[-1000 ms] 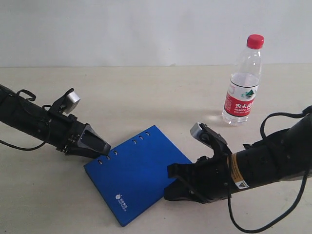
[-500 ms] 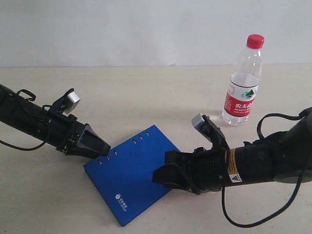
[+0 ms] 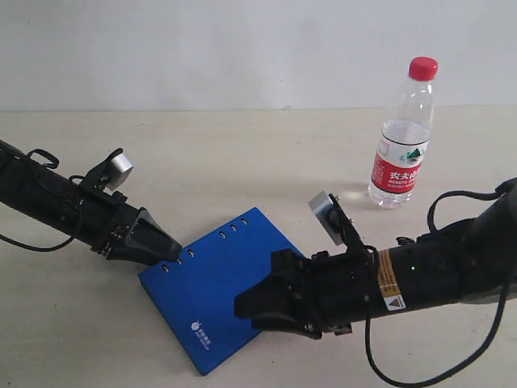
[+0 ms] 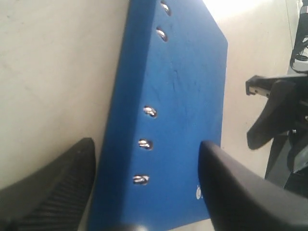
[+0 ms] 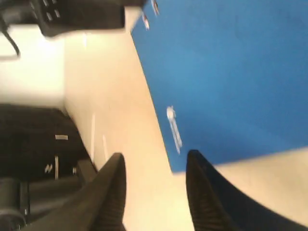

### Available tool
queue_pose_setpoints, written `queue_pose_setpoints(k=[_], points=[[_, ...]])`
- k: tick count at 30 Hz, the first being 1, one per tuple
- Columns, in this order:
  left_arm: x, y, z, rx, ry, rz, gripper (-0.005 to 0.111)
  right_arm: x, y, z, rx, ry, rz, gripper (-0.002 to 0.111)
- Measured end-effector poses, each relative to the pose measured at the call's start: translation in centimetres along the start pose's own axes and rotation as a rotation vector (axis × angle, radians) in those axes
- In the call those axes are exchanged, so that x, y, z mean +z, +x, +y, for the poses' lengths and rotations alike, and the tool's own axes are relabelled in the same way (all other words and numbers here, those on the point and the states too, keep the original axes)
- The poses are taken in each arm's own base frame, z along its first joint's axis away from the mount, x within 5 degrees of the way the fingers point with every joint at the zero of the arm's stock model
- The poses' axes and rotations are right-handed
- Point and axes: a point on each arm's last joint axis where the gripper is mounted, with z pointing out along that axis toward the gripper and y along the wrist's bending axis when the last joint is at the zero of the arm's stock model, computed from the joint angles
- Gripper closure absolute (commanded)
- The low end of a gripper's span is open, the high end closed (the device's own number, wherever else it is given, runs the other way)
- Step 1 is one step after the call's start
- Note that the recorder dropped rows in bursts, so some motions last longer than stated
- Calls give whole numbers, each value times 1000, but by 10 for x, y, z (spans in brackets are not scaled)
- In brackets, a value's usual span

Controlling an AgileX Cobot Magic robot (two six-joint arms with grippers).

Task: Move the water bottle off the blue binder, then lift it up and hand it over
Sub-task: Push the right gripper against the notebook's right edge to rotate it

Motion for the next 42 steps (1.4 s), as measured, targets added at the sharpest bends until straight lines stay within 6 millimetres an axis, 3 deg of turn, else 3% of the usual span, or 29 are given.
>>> queue_pose_setpoints(k=[4,12,25,33,42], points=[[0,0,0,0,0,0,47,0,8,-3,12,32,83,72],[0,0,0,1,1,2,47,-4,19,-15,147,120,53,72],[0,0,0,8,1,4,47,-8,-1,-20,241,138,-210,72],[0,0,0,17,2,4,47,-6,3,-14,284,65,-155,72],[1,2,3,20,-10,13,68,-6,7,-20,472,127,-145,72]])
